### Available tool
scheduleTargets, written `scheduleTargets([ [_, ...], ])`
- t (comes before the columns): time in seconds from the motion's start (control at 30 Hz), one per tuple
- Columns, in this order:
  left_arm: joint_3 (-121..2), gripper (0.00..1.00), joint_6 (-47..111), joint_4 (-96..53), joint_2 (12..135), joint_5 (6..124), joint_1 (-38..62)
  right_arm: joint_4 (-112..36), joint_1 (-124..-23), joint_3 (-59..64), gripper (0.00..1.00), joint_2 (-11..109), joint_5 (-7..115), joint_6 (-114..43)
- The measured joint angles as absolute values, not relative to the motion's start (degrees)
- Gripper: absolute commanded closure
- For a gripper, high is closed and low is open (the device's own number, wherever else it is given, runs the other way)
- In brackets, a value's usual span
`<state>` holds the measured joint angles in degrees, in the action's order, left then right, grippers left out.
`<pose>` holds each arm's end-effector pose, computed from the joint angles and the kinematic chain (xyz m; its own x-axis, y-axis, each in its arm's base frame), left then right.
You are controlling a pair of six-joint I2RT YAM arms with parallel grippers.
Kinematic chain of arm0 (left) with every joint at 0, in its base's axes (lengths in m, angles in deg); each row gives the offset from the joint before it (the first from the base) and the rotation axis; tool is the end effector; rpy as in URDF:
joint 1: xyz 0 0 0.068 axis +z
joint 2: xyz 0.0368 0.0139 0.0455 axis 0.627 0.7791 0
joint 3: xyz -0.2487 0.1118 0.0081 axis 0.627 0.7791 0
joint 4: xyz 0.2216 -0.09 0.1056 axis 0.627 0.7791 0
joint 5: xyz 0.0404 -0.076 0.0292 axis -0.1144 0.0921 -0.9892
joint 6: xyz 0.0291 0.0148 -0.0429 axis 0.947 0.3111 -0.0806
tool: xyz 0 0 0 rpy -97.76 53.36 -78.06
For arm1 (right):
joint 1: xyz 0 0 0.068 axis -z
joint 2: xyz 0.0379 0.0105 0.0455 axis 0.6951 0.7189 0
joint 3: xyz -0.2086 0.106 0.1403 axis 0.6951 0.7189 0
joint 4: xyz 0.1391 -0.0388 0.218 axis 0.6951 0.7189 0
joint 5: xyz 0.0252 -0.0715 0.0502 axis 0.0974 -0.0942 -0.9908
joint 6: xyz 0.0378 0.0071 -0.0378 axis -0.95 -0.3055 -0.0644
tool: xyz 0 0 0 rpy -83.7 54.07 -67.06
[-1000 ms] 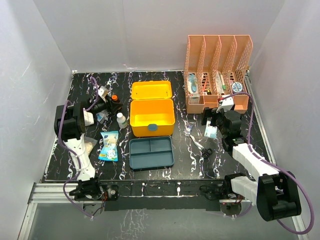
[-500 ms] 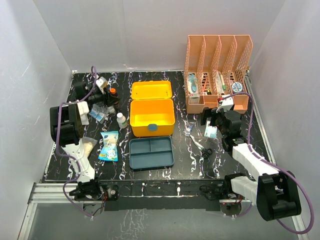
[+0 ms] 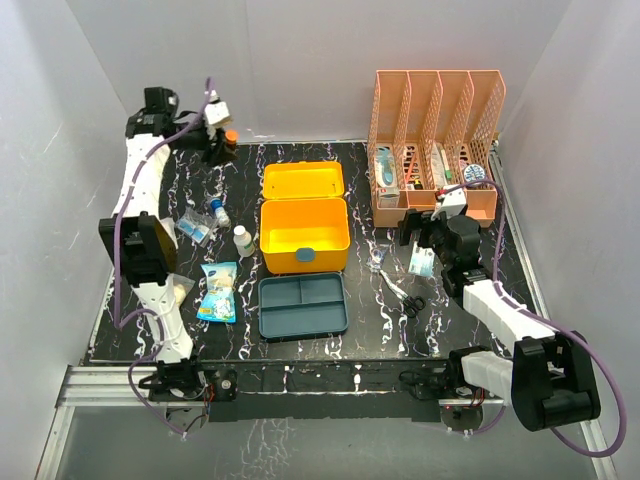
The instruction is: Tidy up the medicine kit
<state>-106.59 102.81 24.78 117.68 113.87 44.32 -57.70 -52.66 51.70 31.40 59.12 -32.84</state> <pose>0.4623 0.0144 0.3378 0.1154 0.4800 -0.8696 0.8768 0.3621 0.3163 0.2354 0.0373 0.2168 -0.3115 0.0221 -0.9500 -0.1703 0.9822 0.0787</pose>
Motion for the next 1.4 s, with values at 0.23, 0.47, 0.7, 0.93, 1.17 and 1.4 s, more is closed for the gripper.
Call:
scheduleTargets([
  [0.23, -113.3, 1.0, 107.7, 40.2, 118.1, 101.9, 29.2, -57.6, -52.7, 49.0, 0.02, 31.2, 61.0, -33.8],
  [0.47, -107.5, 1.0, 102.3, 41.3, 120.4, 86.0, 13.7, -55.1, -52.7, 49.0, 0.02, 28.8, 62.3, -35.3],
  [0.7, -107.5, 1.0, 99.1, 41.1, 120.9, 76.7, 8.6, -55.0, -52.7, 49.2, 0.02, 26.6, 63.2, -36.5],
  [0.93, -108.2, 1.0, 98.7, 42.7, 125.2, 69.2, 5.8, -54.6, -52.7, 49.9, 0.02, 26.3, 63.7, -36.7],
  [1.17, -110.5, 1.0, 98.3, 45.3, 131.0, 65.0, 4.5, -54.5, -52.7, 49.9, 0.02, 25.8, 64.5, -36.6],
  [1.4, -111.5, 0.66, 98.0, 45.8, 131.2, 63.6, 4.0, -54.2, -52.7, 49.9, 0.02, 25.7, 64.6, -36.6],
])
